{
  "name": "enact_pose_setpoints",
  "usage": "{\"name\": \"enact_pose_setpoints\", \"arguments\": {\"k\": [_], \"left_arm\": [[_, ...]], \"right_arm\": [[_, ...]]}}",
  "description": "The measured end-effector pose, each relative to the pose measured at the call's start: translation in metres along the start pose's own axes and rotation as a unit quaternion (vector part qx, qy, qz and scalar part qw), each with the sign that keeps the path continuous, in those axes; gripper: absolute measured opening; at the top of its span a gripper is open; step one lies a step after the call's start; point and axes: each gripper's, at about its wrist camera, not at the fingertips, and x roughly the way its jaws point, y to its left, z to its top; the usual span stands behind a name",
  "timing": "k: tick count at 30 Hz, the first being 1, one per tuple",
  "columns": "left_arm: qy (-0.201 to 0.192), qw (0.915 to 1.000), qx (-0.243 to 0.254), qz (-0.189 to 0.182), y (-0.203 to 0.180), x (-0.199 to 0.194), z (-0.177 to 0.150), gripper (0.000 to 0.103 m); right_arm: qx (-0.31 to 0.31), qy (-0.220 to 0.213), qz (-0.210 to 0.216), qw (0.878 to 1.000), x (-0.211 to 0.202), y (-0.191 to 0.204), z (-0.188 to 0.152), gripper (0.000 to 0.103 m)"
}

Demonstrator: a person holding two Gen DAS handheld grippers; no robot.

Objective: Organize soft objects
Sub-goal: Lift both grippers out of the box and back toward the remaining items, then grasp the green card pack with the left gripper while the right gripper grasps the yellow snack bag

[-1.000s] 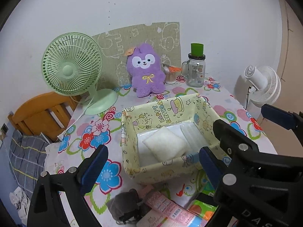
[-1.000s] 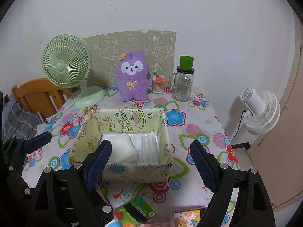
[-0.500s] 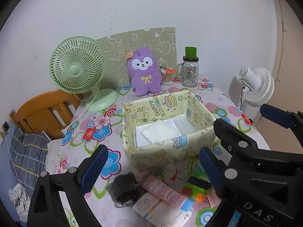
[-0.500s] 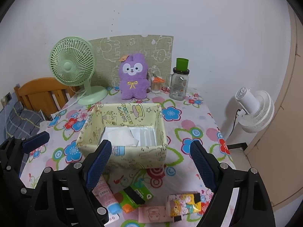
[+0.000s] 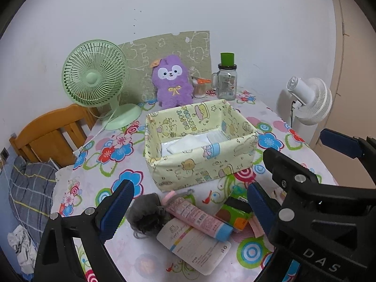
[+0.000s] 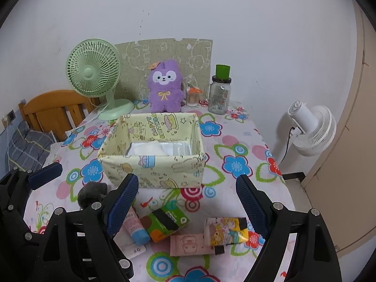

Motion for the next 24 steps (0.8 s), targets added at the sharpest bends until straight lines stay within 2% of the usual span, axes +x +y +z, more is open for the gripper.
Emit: {"name": "enact_pose_setpoints", "arguments": {"k": [10, 18, 24], "left_arm": [[0.004, 0.9996, -0.023, -0.018, 0.001, 0.003, -0.028, 0.102], [0.006, 0.9995, -0.025, -0.019, 0.0, 0.007, -0.048, 0.102], [0.0, 0.9997, -0.018, -0.019, -0.005, 0.01, -0.057, 0.102]], "right_arm": [[-0.018, -0.002, 0.005, 1.0, 0.0, 0.003, -0.025, 0.087], [-0.011, 0.004, 0.018, 1.0, 0.007, 0.002, -0.046, 0.087], [-0.006, -0.008, 0.022, 1.0, 0.008, -0.002, -0.058, 0.087]]}}
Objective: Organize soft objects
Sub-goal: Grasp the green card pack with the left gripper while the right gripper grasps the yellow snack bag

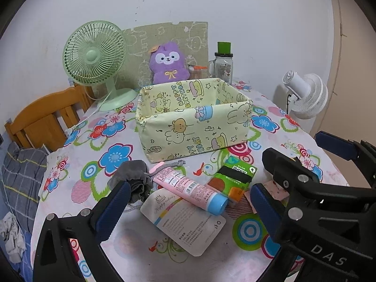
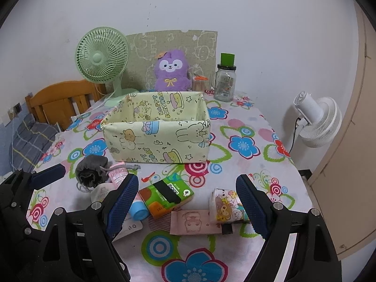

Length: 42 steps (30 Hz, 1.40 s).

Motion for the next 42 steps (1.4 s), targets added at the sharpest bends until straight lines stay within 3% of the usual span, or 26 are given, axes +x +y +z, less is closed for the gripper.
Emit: {"name": "enact_pose_setpoints", "arguments": {"k": [6, 19, 31, 42], "left_arm": [[-0.006, 1.0, 0.002, -0.007, -0.006, 0.005, -0.009, 0.102], [0.015, 0.9977, 0.056, -0.035, -0.031, 0.031, -0.016, 0.102], [0.046, 0.993, 0.097, -0.049, -0.051, 0.066, -0.012, 0.102], [0.059, 0.9865, 0.15, -0.032, -0.064, 0.09, -0.003, 0.099]], "right_arm": [[0.0, -0.006, -0.012, 1.0, 0.002, -0.007, -0.011, 0.087], [-0.02, -0.013, -0.039, 0.999, 0.013, -0.028, -0.028, 0.087], [0.0, 0.027, -0.058, 0.998, 0.048, -0.054, -0.035, 0.087], [0.028, 0.064, -0.045, 0.997, 0.08, -0.07, -0.036, 0.087]]}}
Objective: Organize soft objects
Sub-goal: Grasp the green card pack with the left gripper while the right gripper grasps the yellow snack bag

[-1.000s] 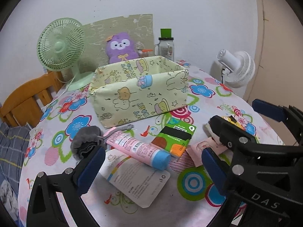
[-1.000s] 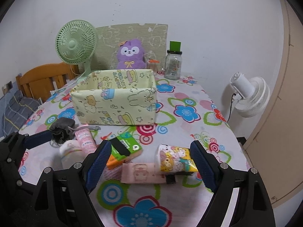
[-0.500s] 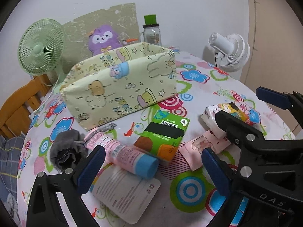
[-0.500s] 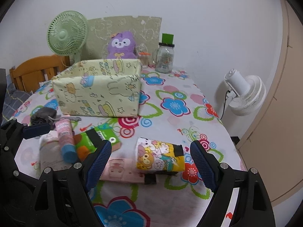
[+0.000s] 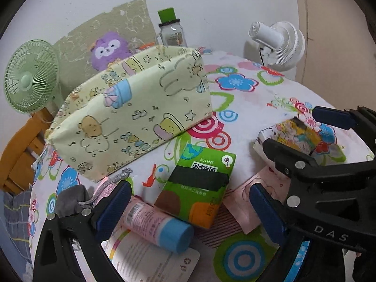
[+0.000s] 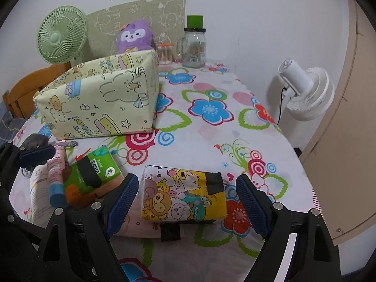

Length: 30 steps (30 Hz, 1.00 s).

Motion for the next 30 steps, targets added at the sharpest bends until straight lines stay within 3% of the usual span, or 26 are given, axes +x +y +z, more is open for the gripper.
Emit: {"name": "enact_pose_setpoints", "arguments": {"k": [6, 12, 19, 25, 30], "left_arm": [[0.004, 0.9998, 0.015, -0.009, -0.002, 0.006, 0.003, 0.098], [0.012, 0.9992, 0.007, -0.039, 0.003, 0.014, 0.008, 0.099], [0.018, 0.9976, 0.004, -0.066, 0.006, 0.02, 0.011, 0.097], [0.018, 0.9936, -0.016, -0.111, 0.013, 0.021, 0.007, 0.062], [0.026, 0.994, -0.031, -0.102, 0.021, 0.027, 0.005, 0.058]], "right_arm": [[0.011, 0.013, 0.011, 1.0, 0.008, -0.004, 0.0, 0.087], [0.021, 0.018, -0.006, 1.0, 0.012, -0.008, 0.004, 0.094], [0.04, 0.038, 0.002, 0.998, 0.019, -0.015, 0.005, 0.095], [0.024, 0.022, -0.016, 0.999, 0.015, -0.009, 0.008, 0.095], [0.016, 0.03, -0.017, 0.999, 0.017, -0.007, 0.008, 0.095]]}}
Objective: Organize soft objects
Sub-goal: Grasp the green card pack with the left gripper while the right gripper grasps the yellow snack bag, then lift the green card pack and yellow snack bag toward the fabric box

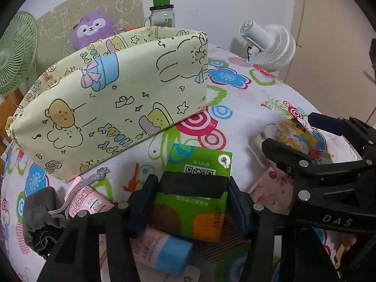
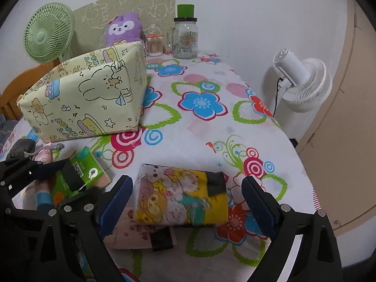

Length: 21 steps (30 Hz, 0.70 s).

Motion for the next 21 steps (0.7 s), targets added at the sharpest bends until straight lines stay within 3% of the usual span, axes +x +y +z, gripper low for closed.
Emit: {"name": "enact_pose_setpoints", "arguments": {"k": [6, 8, 10, 21], "left_arm": [[-0.008, 0.9995, 0.022, 0.02, -0.011, -0.004, -0.004, 0.057], [-0.006, 0.9997, 0.019, 0.011, -0.012, -0.004, -0.004, 0.057], [-0.008, 0.9998, 0.015, 0.007, -0.012, -0.006, -0.004, 0.057], [-0.028, 0.9996, 0.005, 0.008, -0.016, -0.029, 0.0, 0.057]], "right_arm": [[0.014, 0.02, 0.002, 1.0, 0.008, -0.002, -0.005, 0.093], [0.019, 0.024, -0.001, 1.0, 0.009, -0.003, -0.006, 0.08], [0.021, 0.022, -0.001, 1.0, 0.007, -0.004, -0.006, 0.078], [0.014, -0.015, -0.007, 1.0, -0.025, 0.004, 0.002, 0.077]]}}
